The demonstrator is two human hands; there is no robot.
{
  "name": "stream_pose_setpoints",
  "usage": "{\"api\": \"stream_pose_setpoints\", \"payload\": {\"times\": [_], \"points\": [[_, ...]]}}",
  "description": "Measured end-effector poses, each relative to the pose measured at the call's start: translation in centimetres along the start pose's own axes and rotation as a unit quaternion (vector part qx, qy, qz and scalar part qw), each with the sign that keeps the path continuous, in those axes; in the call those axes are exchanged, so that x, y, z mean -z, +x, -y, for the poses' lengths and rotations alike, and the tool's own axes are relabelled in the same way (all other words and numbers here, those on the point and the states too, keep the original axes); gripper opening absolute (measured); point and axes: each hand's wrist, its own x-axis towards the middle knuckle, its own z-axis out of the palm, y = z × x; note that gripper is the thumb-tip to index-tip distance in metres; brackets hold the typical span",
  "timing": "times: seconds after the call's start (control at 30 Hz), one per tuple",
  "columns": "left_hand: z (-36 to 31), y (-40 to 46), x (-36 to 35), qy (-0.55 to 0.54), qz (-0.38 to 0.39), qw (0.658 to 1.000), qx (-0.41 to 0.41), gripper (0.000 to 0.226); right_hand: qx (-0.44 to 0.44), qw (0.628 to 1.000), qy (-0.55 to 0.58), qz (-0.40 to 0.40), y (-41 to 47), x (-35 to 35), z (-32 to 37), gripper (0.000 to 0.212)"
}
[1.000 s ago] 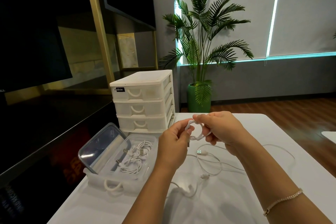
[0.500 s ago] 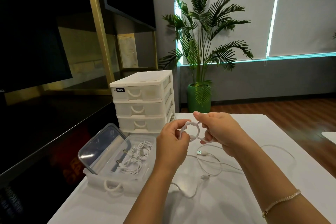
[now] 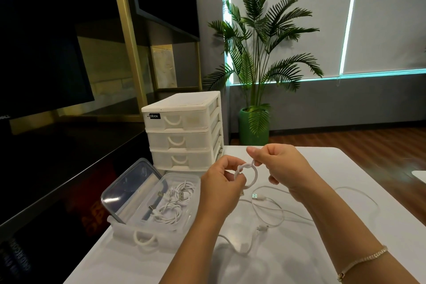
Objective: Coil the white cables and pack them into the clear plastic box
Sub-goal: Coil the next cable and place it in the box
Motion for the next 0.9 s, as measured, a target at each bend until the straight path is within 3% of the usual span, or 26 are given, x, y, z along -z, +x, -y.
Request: {"api": "stream_pose_setpoints", "payload": {"times": [0.07,0.23,0.9], "points": [[-0.11,-0.04,0.03,0.000,-0.015,1.000,0.000,0.009,0.004,1.000,0.000,0.000,-0.08,0.03,0.06,0.038],[-0.28,-0.21,-0.09,0.004,-0.032,0.999,-0.013,0.022,0.004,1.000,-0.007,-0.012,-0.16,-0.01,0.19,0.038],[-0.39,-0.42,-0.38,0.017,-0.092,0.991,-0.095,0.013,0.010,0.999,0.005,-0.030,-0.20,-0.04,0.32,0.037]]}}
